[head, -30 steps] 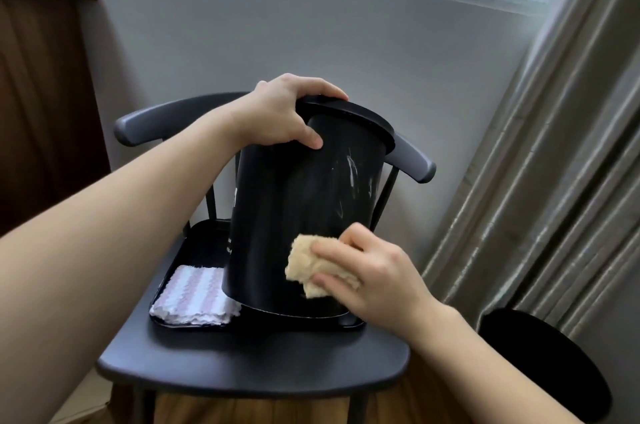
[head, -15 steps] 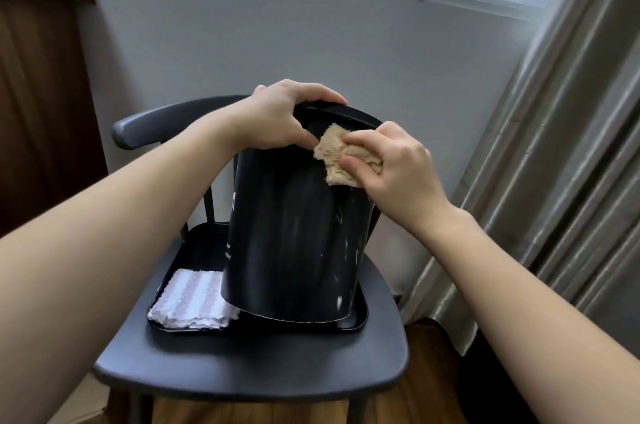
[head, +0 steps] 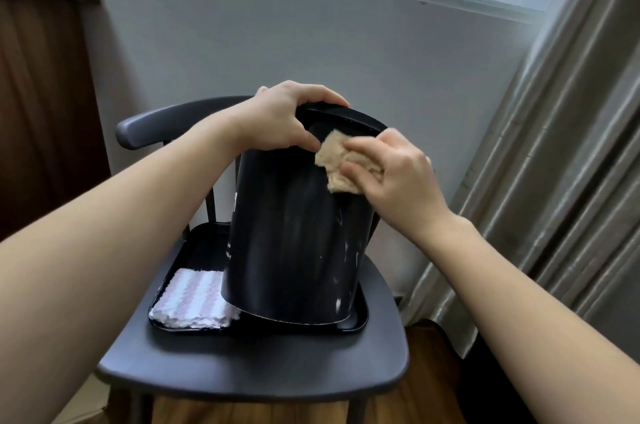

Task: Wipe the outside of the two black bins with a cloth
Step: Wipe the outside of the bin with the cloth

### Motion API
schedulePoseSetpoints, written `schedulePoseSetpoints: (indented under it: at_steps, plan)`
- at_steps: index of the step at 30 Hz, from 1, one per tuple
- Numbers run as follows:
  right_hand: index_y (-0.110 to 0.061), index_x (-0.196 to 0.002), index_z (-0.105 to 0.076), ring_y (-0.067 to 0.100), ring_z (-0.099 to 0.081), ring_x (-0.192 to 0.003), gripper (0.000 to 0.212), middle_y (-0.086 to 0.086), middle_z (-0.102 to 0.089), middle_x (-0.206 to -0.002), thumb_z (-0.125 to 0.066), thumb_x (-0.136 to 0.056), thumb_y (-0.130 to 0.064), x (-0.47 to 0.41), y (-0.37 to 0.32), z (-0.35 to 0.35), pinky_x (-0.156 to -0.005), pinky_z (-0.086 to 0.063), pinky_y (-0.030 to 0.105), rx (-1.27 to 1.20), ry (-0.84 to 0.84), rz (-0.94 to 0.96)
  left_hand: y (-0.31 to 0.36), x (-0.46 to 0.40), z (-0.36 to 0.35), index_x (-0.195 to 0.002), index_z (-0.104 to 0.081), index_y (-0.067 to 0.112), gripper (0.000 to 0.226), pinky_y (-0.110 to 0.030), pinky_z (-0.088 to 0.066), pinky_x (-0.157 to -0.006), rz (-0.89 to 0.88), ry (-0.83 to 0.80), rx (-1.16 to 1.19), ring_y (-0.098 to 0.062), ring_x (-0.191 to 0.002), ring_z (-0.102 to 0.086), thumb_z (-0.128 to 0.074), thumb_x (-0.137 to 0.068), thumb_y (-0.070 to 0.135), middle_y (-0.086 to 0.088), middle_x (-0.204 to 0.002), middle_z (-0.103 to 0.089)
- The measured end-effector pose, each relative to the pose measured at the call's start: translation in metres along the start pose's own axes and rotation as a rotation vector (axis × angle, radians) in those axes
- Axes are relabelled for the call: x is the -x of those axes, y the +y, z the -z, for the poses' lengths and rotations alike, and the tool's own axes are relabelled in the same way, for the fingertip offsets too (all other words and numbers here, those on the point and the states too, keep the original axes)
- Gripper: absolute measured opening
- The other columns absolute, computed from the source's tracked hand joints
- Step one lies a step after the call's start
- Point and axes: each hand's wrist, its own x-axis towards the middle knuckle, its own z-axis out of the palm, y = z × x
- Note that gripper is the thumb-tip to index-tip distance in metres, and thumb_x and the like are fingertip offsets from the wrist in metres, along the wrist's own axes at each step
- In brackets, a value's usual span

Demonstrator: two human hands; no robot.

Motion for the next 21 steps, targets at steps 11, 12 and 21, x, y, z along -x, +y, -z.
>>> schedulePoseSetpoints:
  at_steps: [11,12,21]
  plan:
    - [-0.02,-0.11,-0.074,0.024,-0.059,-0.063,0.03,0.003,-0.058,-0.087,-0.076,-0.085,-0.035,0.055,-0.02,-0.003,-0.054,-0.055,0.039,0.015,-0.253,0.224,-0.004,-0.001,0.001,-0.126,-0.061,0.055,0.071,-0.047,-0.043,-0.112,0.012,-0.007,0.04,-0.03,-0.127,-0.054,-0.072,-0.061,0.029,0.017,-0.123,-0.067]
    - [-0.02,-0.111,-0.074,0.025,-0.06,-0.064,0.03,0.004,-0.059,-0.087,-0.076,-0.085,-0.035,0.052,-0.018,-0.003,-0.054,-0.055,0.04,0.025,-0.239,0.219,-0.004,-0.001,0.001,-0.126,-0.061,0.055,0.071,-0.047,-0.042,-0.112,0.009,-0.005,0.04,-0.03,-0.126,-0.055,-0.072,-0.061,0.029,0.017,-0.123,-0.068]
    - [-0.018,-0.111,-0.075,0.023,-0.061,-0.069,0.031,0.004,-0.059,-0.088,-0.08,-0.082,-0.03,0.071,-0.025,-0.013,-0.061,-0.056,0.038,-0.087,-0.122,0.077,-0.006,-0.001,0.002,-0.122,-0.061,0.059,0.07,-0.049,-0.045,-0.11,0.037,0.004,0.061,-0.032,-0.126,-0.055,-0.073,-0.06,0.029,0.017,-0.12,-0.068]
